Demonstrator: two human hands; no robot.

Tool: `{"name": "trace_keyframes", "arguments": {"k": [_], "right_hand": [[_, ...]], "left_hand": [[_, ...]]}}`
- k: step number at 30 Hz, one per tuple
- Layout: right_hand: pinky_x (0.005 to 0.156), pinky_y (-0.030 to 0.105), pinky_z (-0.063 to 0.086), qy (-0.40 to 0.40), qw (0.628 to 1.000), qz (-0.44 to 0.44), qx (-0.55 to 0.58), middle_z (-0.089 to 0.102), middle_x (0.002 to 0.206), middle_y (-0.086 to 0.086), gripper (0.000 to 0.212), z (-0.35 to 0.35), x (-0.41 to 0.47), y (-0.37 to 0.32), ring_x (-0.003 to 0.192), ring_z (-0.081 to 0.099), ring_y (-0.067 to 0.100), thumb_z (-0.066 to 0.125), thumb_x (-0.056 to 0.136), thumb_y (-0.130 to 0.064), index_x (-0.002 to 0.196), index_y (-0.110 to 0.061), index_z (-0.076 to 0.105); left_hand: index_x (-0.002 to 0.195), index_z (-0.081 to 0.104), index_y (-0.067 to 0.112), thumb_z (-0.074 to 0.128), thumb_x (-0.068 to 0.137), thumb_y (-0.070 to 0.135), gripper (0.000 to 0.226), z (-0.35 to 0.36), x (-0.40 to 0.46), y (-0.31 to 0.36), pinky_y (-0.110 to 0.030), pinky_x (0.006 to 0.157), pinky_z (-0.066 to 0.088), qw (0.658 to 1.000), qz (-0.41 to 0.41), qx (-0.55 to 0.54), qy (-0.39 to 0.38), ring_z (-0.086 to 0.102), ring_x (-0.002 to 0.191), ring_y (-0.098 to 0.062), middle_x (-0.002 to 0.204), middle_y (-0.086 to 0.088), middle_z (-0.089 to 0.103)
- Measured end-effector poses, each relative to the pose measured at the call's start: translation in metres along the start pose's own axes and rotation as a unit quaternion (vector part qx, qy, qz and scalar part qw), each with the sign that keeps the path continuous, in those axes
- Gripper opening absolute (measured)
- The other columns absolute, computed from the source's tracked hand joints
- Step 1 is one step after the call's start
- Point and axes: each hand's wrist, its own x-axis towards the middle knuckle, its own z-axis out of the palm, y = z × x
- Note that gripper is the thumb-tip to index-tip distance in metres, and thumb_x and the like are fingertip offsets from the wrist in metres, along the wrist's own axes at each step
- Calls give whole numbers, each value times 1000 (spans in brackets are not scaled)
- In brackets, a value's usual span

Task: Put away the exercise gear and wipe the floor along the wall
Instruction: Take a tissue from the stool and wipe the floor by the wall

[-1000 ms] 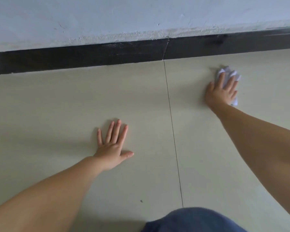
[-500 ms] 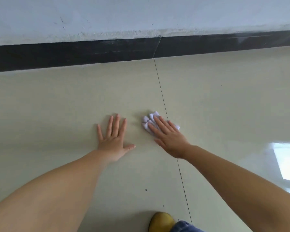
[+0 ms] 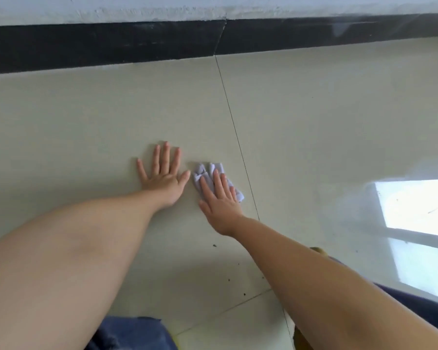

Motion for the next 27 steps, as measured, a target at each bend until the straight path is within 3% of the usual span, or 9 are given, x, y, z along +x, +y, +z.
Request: {"name": "trace_keyframes", "arguments": {"k": [6, 8, 12, 14, 16, 19, 23, 25, 27], "right_hand": [[115, 33, -9, -4, 968, -197, -153, -23, 154, 1, 57, -34, 8, 93, 140, -24, 17, 12, 99, -42, 147, -25, -13], [118, 40, -1, 29, 971, -164, -171, -22, 155, 4, 64, -67, 25, 142, 139, -24, 16, 5, 91, -51, 145, -24, -15], [117, 52, 10, 121, 987, 7, -101, -19, 158, 8, 65, -135, 56, 228, 145, -19, 22, 31, 100, -41, 151, -25, -5], [117, 52, 7, 168, 981, 57, -74, -15, 159, 8, 63, -154, 83, 231, 146, -13, 23, 31, 100, -40, 152, -26, -1], [119, 47, -1, 196, 975, 53, -85, -14, 159, 6, 60, -167, 114, 207, 146, -13, 21, 26, 100, -43, 152, -27, -1], [118, 44, -8, 172, 966, -104, -161, -16, 159, 7, 56, -170, 155, 135, 146, -17, 21, 15, 101, -45, 151, -28, -5], [118, 43, -6, 81, 920, -305, -233, -14, 159, 7, 55, -144, 165, 55, 146, -15, 23, 14, 102, -43, 152, -27, -3], [118, 40, -4, 72, 906, -344, -236, -12, 160, 3, 53, -150, 170, 63, 147, -13, 19, 14, 103, -41, 152, -30, -2], [118, 38, -4, 98, 919, -325, -201, -10, 160, -1, 50, -169, 176, 99, 147, -11, 16, 13, 103, -39, 152, -33, 0]], "left_hand": [[147, -17, 30, 18, 96, 54, 65, 11, 0, 2, -58, 108, -17, 999, 0, 27, 41, -29, 140, -15, 152, 4, -31], [147, -15, 29, 19, 96, 53, 66, 10, -1, 5, -58, 108, -15, 997, -2, 41, 61, -27, 140, -14, 153, 4, -29], [148, -13, 28, 12, 91, 62, 71, 18, -6, 0, -55, 111, -13, 994, -4, 55, 89, -26, 140, -12, 153, 3, -28], [149, -10, 29, 0, 78, 70, 83, 16, -8, -4, -54, 111, -12, 993, -13, 48, 103, -27, 138, -9, 151, 4, -30], [149, -7, 28, 5, 83, 69, 79, 15, -4, 8, -57, 111, -8, 992, -56, 53, 98, -23, 141, -10, 153, 3, -27], [150, -2, 26, 21, 94, 57, 68, 22, -5, 65, -61, 110, -7, 980, -128, -4, 153, -13, 145, -17, 158, 1, -15], [150, -7, 28, 0, 86, 59, 71, 52, -4, 166, -62, 110, -8, 975, -93, -31, 199, -14, 145, -20, 157, -1, -18], [150, -4, 28, -4, 80, 58, 76, 69, 9, 192, -64, 108, -6, 977, -105, -43, 179, -12, 145, -22, 157, -2, -17], [149, 16, 26, 10, 82, 58, 75, 77, 20, 198, -68, 105, 3, 975, -116, -49, 185, 3, 146, -26, 158, -4, -2]]}}
